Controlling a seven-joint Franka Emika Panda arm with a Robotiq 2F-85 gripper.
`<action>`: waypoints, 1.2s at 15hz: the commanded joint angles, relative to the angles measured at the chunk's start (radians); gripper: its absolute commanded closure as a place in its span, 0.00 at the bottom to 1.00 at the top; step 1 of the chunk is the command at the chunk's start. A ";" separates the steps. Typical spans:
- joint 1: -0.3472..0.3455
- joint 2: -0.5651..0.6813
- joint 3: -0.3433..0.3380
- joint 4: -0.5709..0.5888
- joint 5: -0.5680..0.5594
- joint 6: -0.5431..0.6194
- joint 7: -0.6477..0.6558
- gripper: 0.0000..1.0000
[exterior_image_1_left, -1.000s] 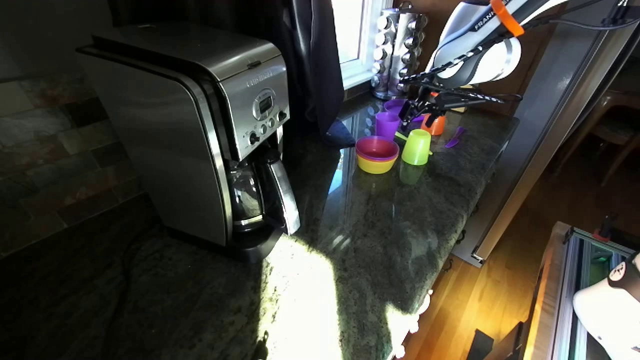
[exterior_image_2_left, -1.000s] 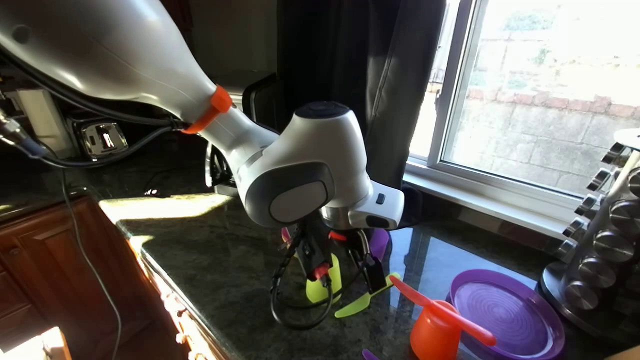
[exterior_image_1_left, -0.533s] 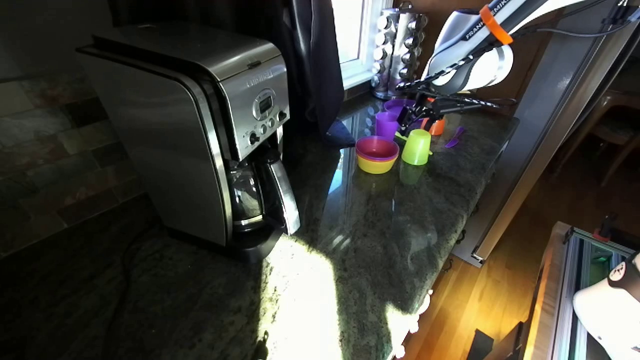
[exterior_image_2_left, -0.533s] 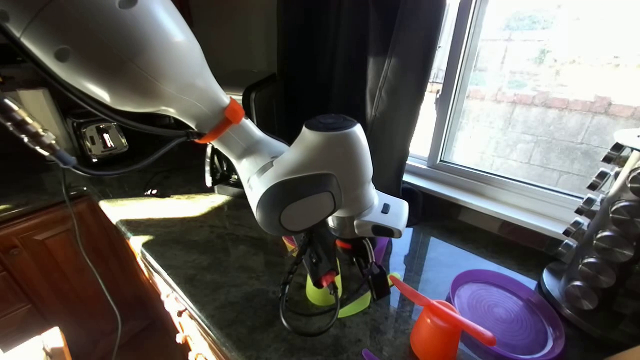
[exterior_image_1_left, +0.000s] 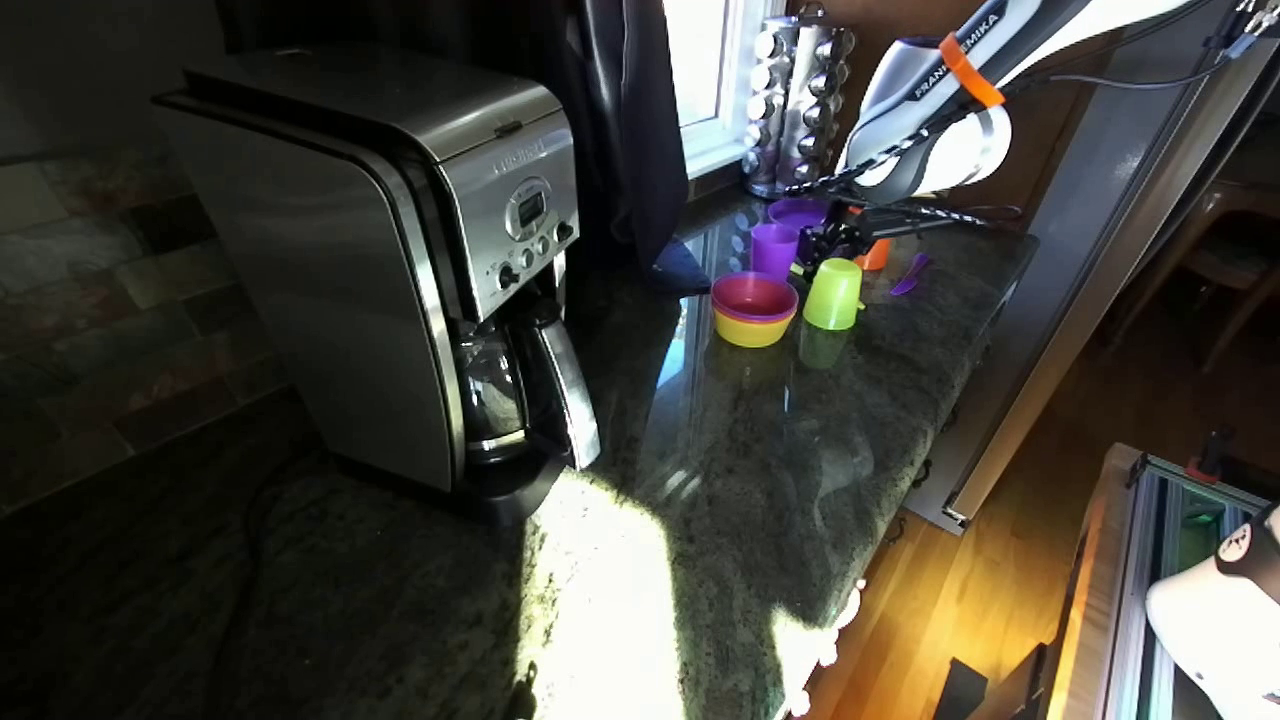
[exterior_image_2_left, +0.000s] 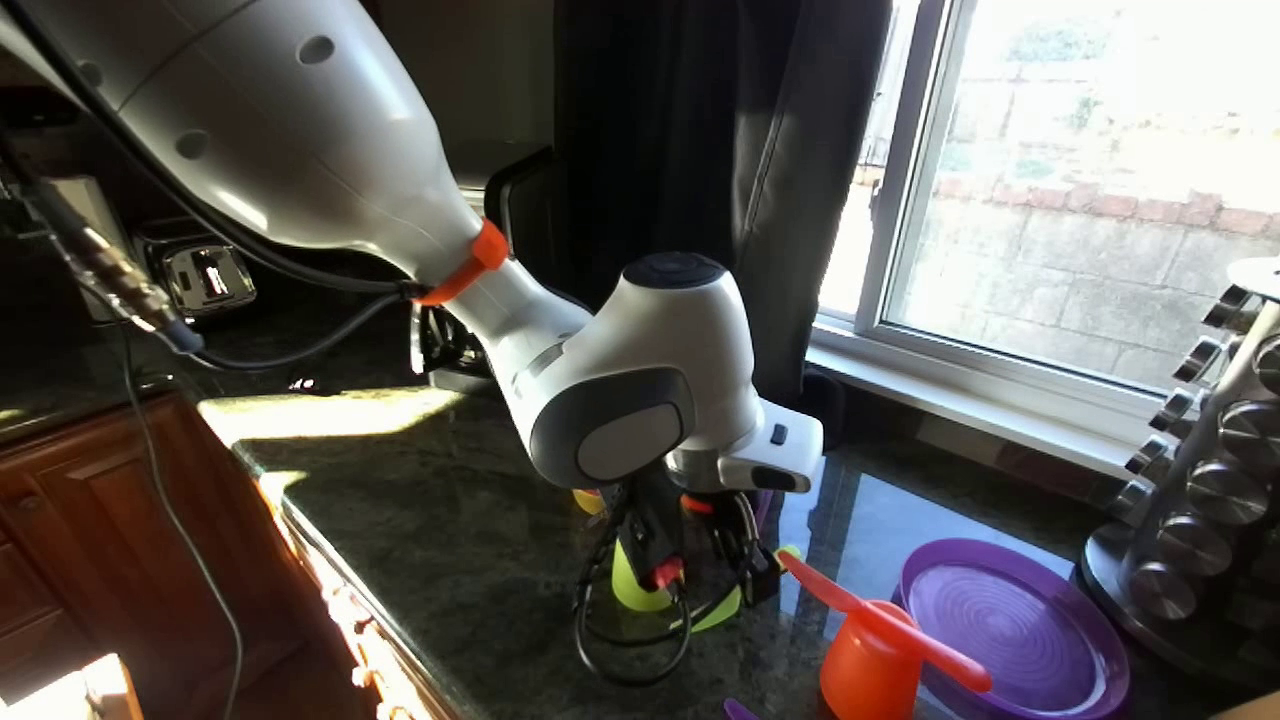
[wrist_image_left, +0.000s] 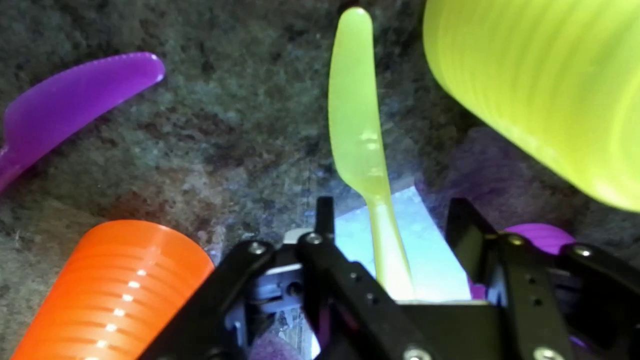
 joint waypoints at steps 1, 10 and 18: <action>-0.001 0.040 -0.007 0.025 -0.017 0.022 0.000 0.71; 0.004 0.061 -0.021 0.043 -0.044 0.018 0.006 0.55; -0.003 0.055 -0.014 0.044 -0.040 -0.007 -0.012 0.96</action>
